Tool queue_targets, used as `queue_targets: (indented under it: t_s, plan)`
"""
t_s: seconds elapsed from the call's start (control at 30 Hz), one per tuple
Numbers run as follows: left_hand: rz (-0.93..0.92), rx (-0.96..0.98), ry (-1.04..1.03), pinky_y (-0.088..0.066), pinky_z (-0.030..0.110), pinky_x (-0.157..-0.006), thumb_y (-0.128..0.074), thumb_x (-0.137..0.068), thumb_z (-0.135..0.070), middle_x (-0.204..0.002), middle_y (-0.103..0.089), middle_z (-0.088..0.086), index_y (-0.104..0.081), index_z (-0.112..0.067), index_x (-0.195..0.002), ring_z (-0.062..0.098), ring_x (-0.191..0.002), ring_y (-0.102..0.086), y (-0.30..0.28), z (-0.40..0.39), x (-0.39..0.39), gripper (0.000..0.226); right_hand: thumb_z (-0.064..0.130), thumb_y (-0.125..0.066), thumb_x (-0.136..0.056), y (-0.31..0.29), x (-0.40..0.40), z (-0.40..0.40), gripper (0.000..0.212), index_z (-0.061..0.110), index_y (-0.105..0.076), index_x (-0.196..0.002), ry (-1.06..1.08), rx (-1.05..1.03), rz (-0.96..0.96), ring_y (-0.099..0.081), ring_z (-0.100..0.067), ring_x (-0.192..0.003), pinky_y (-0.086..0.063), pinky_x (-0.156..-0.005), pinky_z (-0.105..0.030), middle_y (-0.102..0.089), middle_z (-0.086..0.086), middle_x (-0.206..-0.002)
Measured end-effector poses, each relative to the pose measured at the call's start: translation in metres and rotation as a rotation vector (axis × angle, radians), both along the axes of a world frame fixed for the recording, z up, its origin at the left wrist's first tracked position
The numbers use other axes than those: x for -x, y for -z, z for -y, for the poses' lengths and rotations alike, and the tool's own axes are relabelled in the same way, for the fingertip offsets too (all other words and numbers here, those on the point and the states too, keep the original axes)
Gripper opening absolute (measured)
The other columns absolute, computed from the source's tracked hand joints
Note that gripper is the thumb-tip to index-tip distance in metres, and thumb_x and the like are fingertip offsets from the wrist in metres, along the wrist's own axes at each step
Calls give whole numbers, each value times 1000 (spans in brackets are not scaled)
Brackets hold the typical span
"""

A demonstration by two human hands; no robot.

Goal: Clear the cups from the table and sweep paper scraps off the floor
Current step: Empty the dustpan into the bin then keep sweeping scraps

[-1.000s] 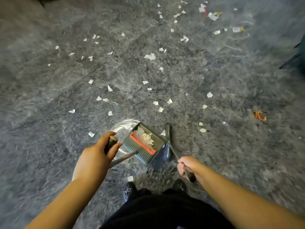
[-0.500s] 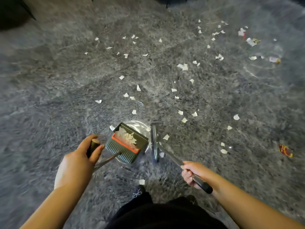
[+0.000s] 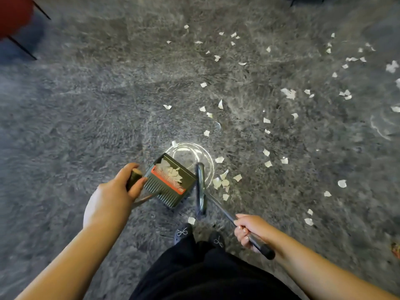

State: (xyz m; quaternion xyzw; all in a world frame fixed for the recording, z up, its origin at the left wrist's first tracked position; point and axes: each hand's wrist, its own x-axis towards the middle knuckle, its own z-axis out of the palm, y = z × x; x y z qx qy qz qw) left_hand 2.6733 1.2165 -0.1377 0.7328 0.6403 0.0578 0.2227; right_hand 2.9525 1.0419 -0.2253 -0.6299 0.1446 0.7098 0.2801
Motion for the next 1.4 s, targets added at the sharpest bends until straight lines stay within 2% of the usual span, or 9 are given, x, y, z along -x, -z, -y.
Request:
queue_targets:
  t_s: [0.1, 0.2, 0.3, 0.47, 0.67, 0.9, 1.03, 1.2, 1.4]
  plan:
    - [-11, -19, -73, -36, 28, -49, -53, -87, -57, -69, -58, -3, -47, -44, -126, 20, -57, -48, -1, 23, 10, 42, 4, -32, -101, 1, 3, 0, 49, 24, -26, -145, -96, 11, 7, -33, -4, -30, -27, -31, -12, -35, 2, -47]
    - [-18, -49, -123, -37, 28, -50, -56, -87, -55, -69, -64, 4, -48, -43, -126, 23, -57, -51, 1, 43, 16, 42, 5, -32, -102, 2, 4, 1, 49, 22, -26, -147, -174, 43, -10, -32, -3, -29, -25, -30, -11, -32, 2, -48]
    - [-17, -44, -151, -40, 29, -52, -54, -87, -57, -70, -64, 1, -46, -46, -123, 21, -57, -48, 5, 57, 23, 39, 6, -31, -102, 3, 8, 8, 51, 18, -22, -150, -238, 59, -45, -31, -2, -28, -24, -30, -11, -31, 3, -51]
    - [-26, -27, -188, -42, 32, -54, -57, -86, -58, -71, -65, 3, -45, -47, -118, 31, -63, -61, 7, 68, 30, 36, 7, -30, -101, 16, 14, 14, 52, 16, -19, -152, -279, 90, -104, -30, -2, -27, -24, -29, -11, -30, 3, -51]
    - [-63, -4, -236, -41, 30, -54, -55, -87, -59, -67, -55, -8, -45, -50, -117, 20, -61, -51, 7, 72, 40, 34, 1, -32, -98, 49, 8, 26, 59, 26, -21, -151, -405, 57, 5, -30, -4, -30, -23, -33, -11, -32, 0, -53]
    - [-77, 11, -227, -43, 32, -55, -54, -88, -58, -66, -51, -10, -45, -48, -117, 23, -63, -53, 3, 65, 26, 32, -1, -34, -98, 53, -24, 18, 59, 25, -22, -151, -323, 26, 99, -30, -5, -29, -25, -33, -12, -33, -3, -55]
    - [-51, 17, -218, -43, 30, -51, -52, -89, -58, -71, -60, 0, -44, -49, -119, 22, -61, -56, 5, 60, 15, 32, -1, -35, -100, 49, -57, 10, 57, 24, -25, -150, -215, 16, 158, -30, -6, -28, -26, -31, -13, -34, -3, -56]
    - [-14, 52, -208, -46, 30, -50, -55, -89, -55, -68, -57, -7, -46, -49, -123, 18, -61, -56, 8, 54, -5, 36, 0, -33, -101, 40, -96, -7, 59, 24, -16, -152, -104, -15, 151, -29, -5, -26, -26, -31, -12, -33, 1, -44]
    - [-8, 167, 16, -49, 30, -53, -57, -89, -51, -83, -66, 0, -50, -44, -131, 19, -65, -61, 11, 43, -33, 44, 1, -35, -101, 19, -113, 3, 58, 22, -20, -152, -26, -102, 155, -30, -5, -30, -25, -30, -15, -30, -2, -55]
